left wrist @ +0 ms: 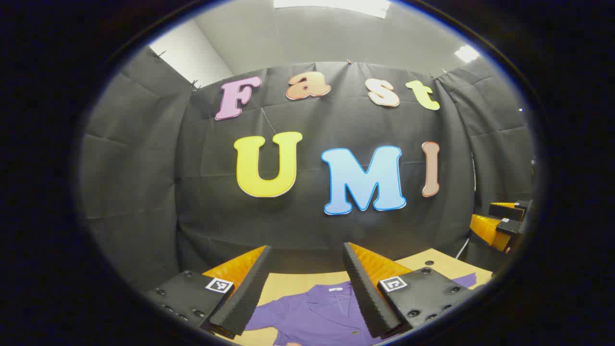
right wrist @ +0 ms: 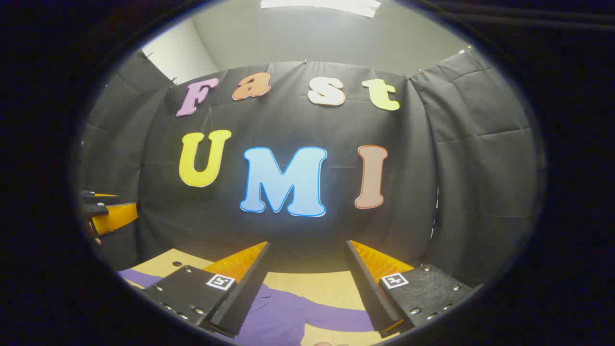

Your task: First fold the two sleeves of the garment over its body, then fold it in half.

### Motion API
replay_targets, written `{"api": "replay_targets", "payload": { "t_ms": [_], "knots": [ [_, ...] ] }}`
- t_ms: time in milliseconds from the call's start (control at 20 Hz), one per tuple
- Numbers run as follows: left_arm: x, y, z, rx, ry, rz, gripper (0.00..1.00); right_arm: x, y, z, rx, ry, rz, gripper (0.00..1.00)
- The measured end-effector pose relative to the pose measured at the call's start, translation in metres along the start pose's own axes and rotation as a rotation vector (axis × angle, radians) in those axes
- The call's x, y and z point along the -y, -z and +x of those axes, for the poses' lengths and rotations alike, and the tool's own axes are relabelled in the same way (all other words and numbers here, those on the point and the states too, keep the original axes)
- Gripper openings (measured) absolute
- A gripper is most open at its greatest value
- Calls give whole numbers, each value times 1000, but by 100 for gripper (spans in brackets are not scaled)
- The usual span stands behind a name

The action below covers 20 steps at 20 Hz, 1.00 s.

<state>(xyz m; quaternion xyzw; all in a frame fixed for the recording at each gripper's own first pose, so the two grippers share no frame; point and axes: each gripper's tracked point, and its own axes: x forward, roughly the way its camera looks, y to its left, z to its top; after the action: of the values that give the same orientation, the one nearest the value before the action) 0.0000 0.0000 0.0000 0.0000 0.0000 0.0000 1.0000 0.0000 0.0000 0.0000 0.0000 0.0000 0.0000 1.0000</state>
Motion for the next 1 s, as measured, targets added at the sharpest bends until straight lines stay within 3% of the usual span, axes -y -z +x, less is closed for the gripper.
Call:
{"api": "replay_targets", "payload": {
  "t_ms": [650,1000],
  "knots": [
    [7,-4,3,5,-7,3,93,41,13,4,-33,66,12,95],
    [11,-6,4,4,-11,17,93,80,45,16,-87,126,-5,95]
  ]
}}
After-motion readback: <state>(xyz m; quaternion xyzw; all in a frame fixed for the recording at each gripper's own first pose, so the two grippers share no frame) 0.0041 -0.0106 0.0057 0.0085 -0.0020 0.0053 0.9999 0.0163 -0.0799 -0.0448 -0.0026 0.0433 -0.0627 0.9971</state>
